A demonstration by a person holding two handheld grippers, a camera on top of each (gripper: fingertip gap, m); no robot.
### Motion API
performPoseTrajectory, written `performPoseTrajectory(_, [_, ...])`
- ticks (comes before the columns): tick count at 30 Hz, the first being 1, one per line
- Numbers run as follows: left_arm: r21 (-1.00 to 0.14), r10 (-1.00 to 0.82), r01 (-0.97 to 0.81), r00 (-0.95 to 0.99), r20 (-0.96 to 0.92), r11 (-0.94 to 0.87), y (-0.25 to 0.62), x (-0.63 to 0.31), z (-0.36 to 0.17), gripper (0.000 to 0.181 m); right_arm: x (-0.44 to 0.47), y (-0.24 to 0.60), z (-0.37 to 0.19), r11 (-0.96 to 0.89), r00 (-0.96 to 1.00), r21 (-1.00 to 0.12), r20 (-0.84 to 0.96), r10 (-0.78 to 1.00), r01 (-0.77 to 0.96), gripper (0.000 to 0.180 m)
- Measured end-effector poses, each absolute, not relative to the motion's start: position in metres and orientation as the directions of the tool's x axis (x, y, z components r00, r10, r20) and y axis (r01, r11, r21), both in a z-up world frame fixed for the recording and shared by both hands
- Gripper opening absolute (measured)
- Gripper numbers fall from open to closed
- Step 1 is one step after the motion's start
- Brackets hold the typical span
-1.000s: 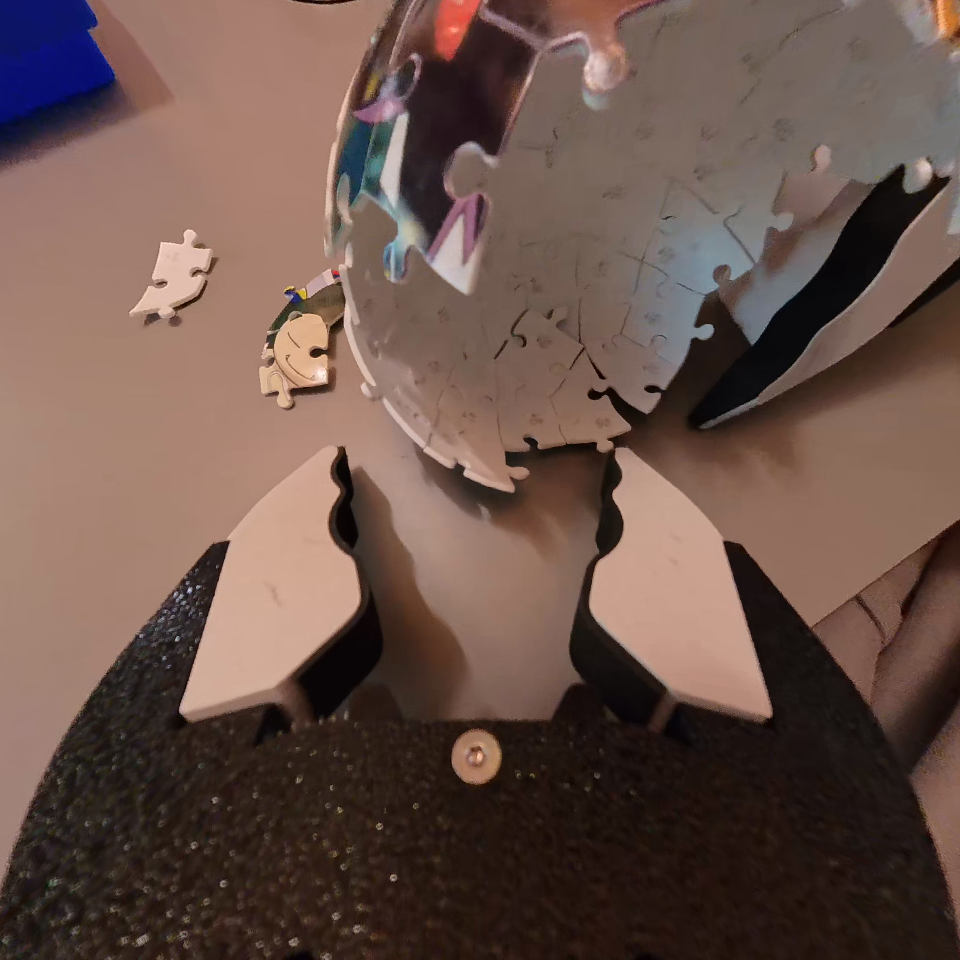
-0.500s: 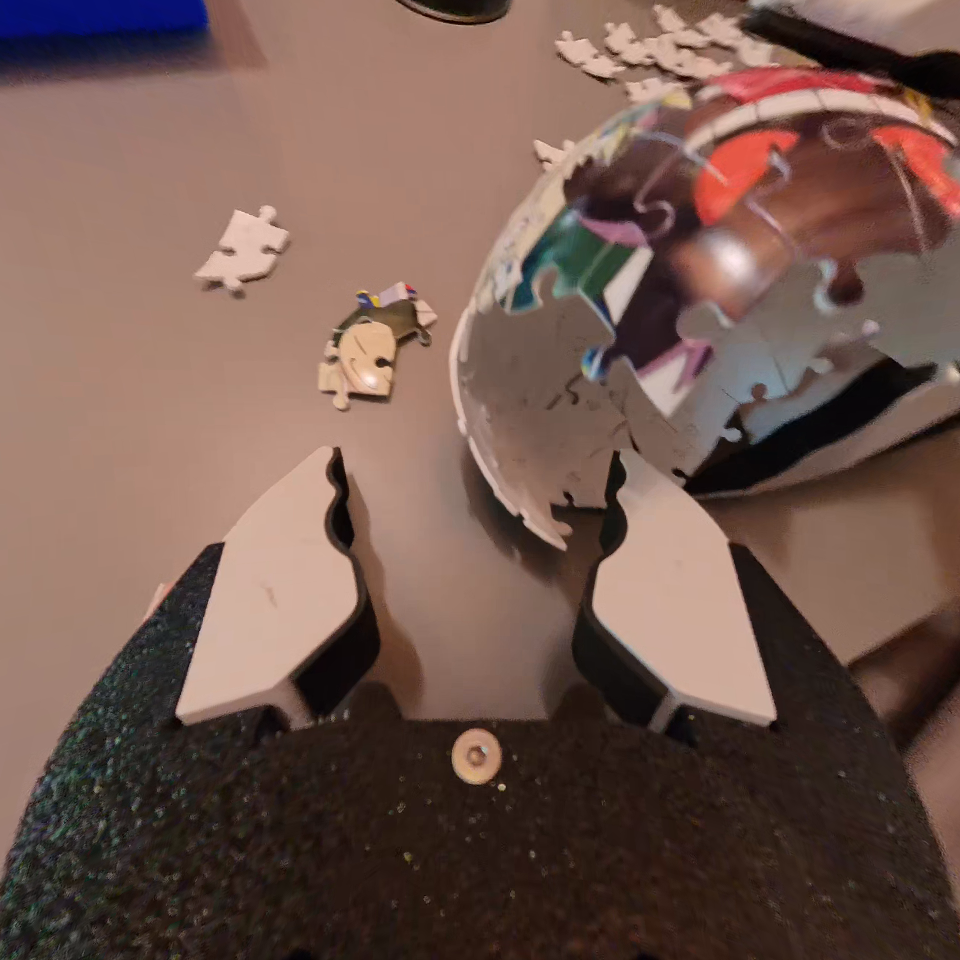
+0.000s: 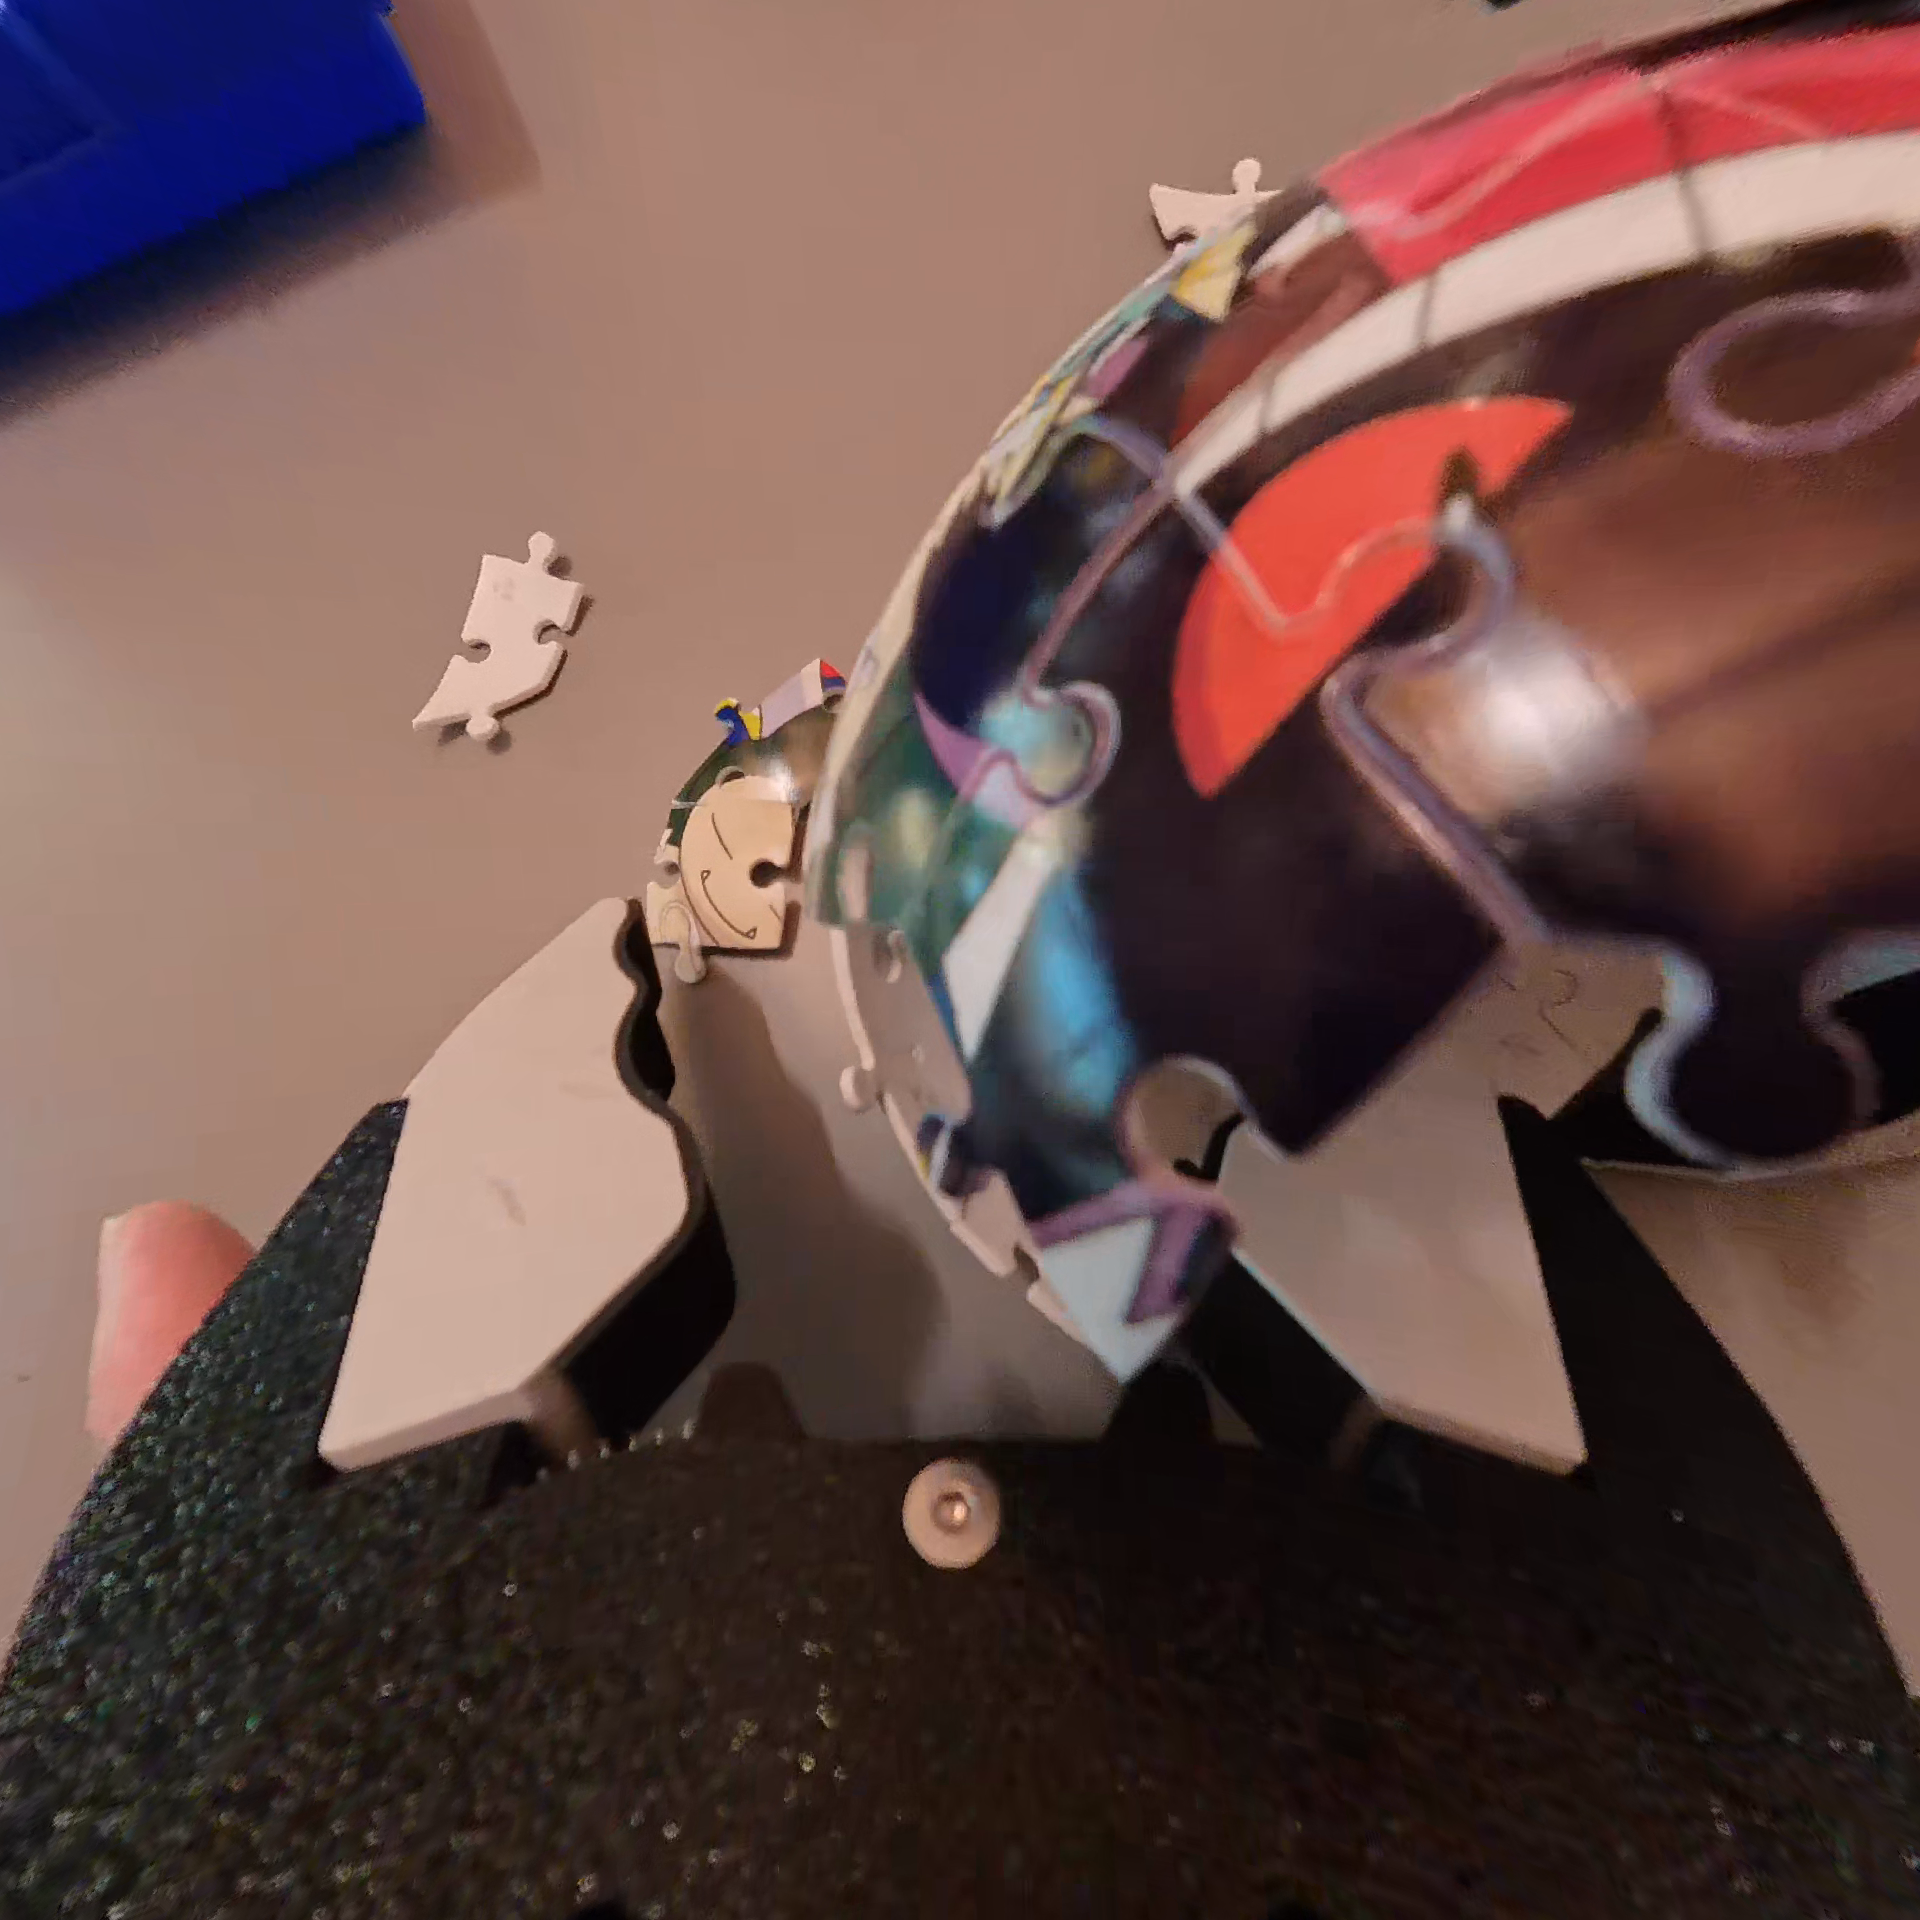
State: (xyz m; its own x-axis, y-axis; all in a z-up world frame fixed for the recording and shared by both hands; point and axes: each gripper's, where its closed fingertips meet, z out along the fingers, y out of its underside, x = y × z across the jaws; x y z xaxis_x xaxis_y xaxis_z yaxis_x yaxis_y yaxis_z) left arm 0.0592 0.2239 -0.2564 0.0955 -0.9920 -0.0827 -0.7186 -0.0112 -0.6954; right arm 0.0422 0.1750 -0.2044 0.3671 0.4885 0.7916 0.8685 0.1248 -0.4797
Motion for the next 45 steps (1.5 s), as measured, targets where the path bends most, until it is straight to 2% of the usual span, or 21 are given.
performPoseTrajectory(4, [-0.684,-0.991,-0.729,0.105,-0.083,-0.020,0.229,0.060,-0.257,0.110,0.045,0.176,-0.205,0.118,0.389,-0.505,0.776,0.497,0.855,0.139])
performPoseTrajectory(12, [-0.687,-0.991,-0.726,0.116,-0.066,-0.039,0.226,0.061,-0.257,0.101,0.047,0.175,-0.206,0.121,0.409,-0.534,0.757,0.509,0.837,0.142])
performPoseTrajectory(16, [-0.675,-0.993,-0.736,0.109,-0.043,-0.052,0.227,0.062,-0.259,0.102,0.069,0.161,-0.211,0.065,0.355,-0.495,0.702,0.618,0.867,0.144])
performPoseTrajectory(19, [-0.668,-0.994,-0.743,0.097,-0.051,-0.039,0.227,0.063,-0.259,0.103,0.081,0.147,-0.213,-0.032,0.448,-0.624,0.524,0.725,0.781,0.138])
performPoseTrajectory(21, [-0.663,-0.994,-0.748,0.091,-0.055,-0.032,0.227,0.064,-0.259,0.103,0.078,0.143,-0.209,-0.056,0.502,-0.736,0.403,0.765,0.675,0.139])
performPoseTrajectory(22, [-0.660,-0.995,-0.750,0.089,-0.055,-0.030,0.227,0.064,-0.259,0.103,0.079,0.143,-0.208,-0.055,0.508,-0.758,0.379,0.773,0.649,0.138])
performPoseTrajectory(28, [-0.645,-0.995,-0.764,0.084,-0.059,-0.026,0.228,0.064,-0.259,0.103,0.128,0.161,-0.232,-0.140,0.451,-0.608,0.396,0.800,0.782,0.119])
performPoseTrajectory(33, [-0.639,-0.994,-0.769,0.088,-0.060,-0.029,0.228,0.064,-0.259,0.103,0.114,0.171,-0.234,-0.105,0.374,-0.677,0.265,0.889,0.728,0.111])
performPoseTrajectory(39, [-0.637,-0.995,-0.769,0.094,-0.046,-0.043,0.228,0.065,-0.259,0.102,0.084,0.172,-0.227,-0.047,0.254,-0.729,0.177,0.951,0.683,0.130])
performPoseTrajectory(42, [-0.637,-0.995,-0.769,0.095,-0.035,-0.051,0.227,0.066,-0.260,0.101,0.074,0.173,-0.229,-0.006,0.237,-0.720,0.221,0.946,0.694,0.142])
performPoseTrajectory(45, [-0.638,-0.994,-0.767,0.108,-0.022,-0.069,0.228,0.067,-0.261,0.104,0.071,0.171,-0.226,0.000,0.252,-0.703,0.254,0.934,0.711,0.140])
